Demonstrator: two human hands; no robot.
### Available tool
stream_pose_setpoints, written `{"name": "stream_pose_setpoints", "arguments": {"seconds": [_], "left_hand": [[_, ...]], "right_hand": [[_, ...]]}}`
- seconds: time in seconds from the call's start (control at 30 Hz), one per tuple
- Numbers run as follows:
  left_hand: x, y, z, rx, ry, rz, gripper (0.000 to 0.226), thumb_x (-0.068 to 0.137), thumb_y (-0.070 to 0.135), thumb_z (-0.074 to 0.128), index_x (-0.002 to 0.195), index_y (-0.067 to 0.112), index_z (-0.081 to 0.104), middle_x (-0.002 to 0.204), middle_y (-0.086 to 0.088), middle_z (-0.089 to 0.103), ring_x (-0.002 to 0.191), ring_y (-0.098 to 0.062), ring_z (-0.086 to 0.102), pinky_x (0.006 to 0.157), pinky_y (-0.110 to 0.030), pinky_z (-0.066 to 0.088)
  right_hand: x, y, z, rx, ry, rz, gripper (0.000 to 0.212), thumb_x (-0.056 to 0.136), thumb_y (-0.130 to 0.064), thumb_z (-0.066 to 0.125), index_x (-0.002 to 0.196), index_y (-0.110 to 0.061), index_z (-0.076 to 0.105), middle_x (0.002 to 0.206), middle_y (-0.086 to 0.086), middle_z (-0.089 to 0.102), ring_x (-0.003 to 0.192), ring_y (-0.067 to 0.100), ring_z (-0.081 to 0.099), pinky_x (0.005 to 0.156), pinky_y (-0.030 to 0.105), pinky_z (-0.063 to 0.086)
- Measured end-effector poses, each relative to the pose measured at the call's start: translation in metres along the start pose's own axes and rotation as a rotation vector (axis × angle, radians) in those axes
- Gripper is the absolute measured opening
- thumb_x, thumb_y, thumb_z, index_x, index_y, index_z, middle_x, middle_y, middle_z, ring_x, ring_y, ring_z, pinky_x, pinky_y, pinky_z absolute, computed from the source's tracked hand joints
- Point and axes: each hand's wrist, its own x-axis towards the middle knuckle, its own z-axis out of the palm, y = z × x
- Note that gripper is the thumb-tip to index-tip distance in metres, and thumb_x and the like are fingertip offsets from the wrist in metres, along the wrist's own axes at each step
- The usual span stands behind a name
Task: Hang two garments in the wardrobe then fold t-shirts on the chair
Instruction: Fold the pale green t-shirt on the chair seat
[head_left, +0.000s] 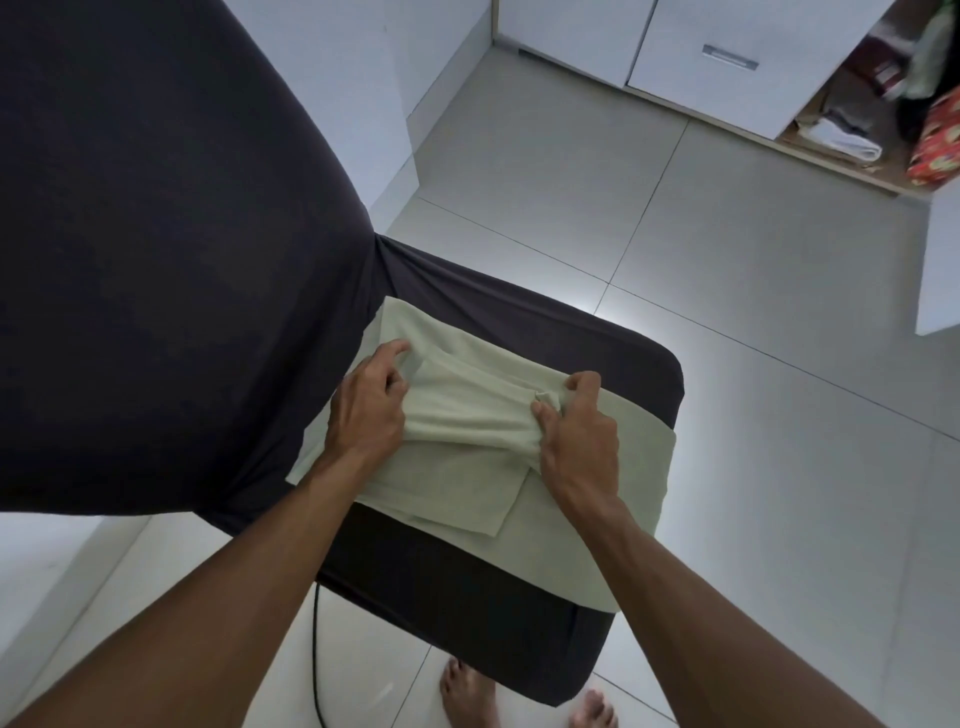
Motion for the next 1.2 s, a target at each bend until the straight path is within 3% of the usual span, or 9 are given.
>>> {"name": "stream_pose_setpoints", "arguments": {"seconds": [0.1,0.2,0.3,0.4,0.6,0.87,1.0,1.1,1.2], "left_hand": [[-0.003,0.002,-0.003,0.184,0.071,0.009,0.038,0.101,0.016,0.051,0.139,0.015,0.05,0.114,-0.01,0.063,0.096,-0.033,0.062,0.084,-0.048,0.05],[-0.017,0.014,0.0,0.353,0.165,0.267,0.029,0.102,0.018,0.048,0.13,0.016,0.055,0.116,-0.007,0.061,0.097,-0.031,0.06,0.08,-0.046,0.046],[-0.021,0.023,0.014,0.43,-0.087,0.346,0.038,0.105,0.026,0.038,0.143,0.021,0.046,0.145,-0.005,0.048,0.133,-0.025,0.046,0.108,-0.046,0.036],[-0.008,0.018,0.021,0.478,-0.354,0.099,0.053,0.106,0.04,0.022,0.158,0.029,0.012,0.168,0.001,0.003,0.154,-0.016,0.001,0.123,-0.054,0.003],[0.031,0.012,0.01,0.571,-0.391,0.039,0.068,0.104,0.052,0.018,0.159,0.018,-0.005,0.167,0.001,-0.014,0.153,-0.011,-0.013,0.12,-0.06,-0.007],[0.059,0.019,0.015,0.522,-0.388,0.032,0.076,0.102,0.05,0.029,0.159,0.014,-0.006,0.167,0.0,-0.016,0.152,-0.012,-0.016,0.12,-0.06,-0.009],[0.027,0.027,0.026,0.351,-0.113,0.087,0.06,0.104,0.041,0.03,0.158,0.017,0.02,0.166,-0.007,0.014,0.154,-0.019,0.007,0.122,-0.052,-0.003],[-0.02,0.03,0.038,0.284,0.067,0.111,0.051,0.105,0.039,0.028,0.151,0.018,0.038,0.162,-0.007,0.03,0.153,-0.019,0.017,0.124,-0.052,0.005],[-0.054,0.027,0.053,0.324,0.019,0.071,0.053,0.106,0.045,0.024,0.152,0.022,0.038,0.164,-0.003,0.024,0.154,-0.016,0.006,0.122,-0.054,0.007]], "right_hand": [[-0.006,0.0,-0.004,-0.184,0.054,-0.067,0.026,0.102,-0.039,0.052,0.119,-0.022,0.042,0.102,-0.002,0.055,0.08,0.022,0.056,0.063,0.034,0.042],[-0.019,-0.002,-0.001,-0.404,0.203,-0.404,0.025,0.099,-0.031,0.059,0.12,-0.018,0.056,0.109,0.002,0.057,0.092,0.023,0.056,0.065,0.037,0.048],[-0.028,0.008,0.012,-0.57,0.031,-0.639,0.03,0.102,-0.029,0.047,0.126,-0.018,0.061,0.129,0.004,0.06,0.114,0.028,0.058,0.087,0.043,0.049],[-0.033,0.009,0.021,-0.686,-0.112,-0.538,0.048,0.101,-0.041,0.036,0.138,-0.022,0.059,0.149,0.004,0.053,0.138,0.032,0.048,0.103,0.056,0.046],[-0.026,-0.008,0.021,-0.736,-0.126,-0.47,0.053,0.099,-0.052,0.034,0.134,-0.026,0.064,0.144,0.004,0.057,0.132,0.03,0.054,0.1,0.054,0.048],[-0.004,-0.016,0.02,-0.84,-0.167,-0.503,0.053,0.099,-0.05,0.029,0.141,-0.029,0.054,0.142,0.002,0.053,0.123,0.027,0.051,0.088,0.047,0.046],[-0.001,-0.017,0.019,-0.81,-0.164,-0.516,0.052,0.099,-0.048,0.027,0.138,-0.029,0.057,0.137,0.003,0.057,0.118,0.026,0.054,0.087,0.044,0.047],[0.006,-0.011,0.007,-0.712,-0.111,-0.615,0.051,0.098,-0.042,0.031,0.136,-0.021,0.06,0.139,0.011,0.059,0.125,0.034,0.055,0.098,0.05,0.047],[0.017,0.015,-0.009,-0.683,-0.15,-0.769,0.054,0.102,-0.043,0.029,0.148,-0.022,0.049,0.155,0.011,0.044,0.142,0.036,0.041,0.112,0.054,0.03]]}}
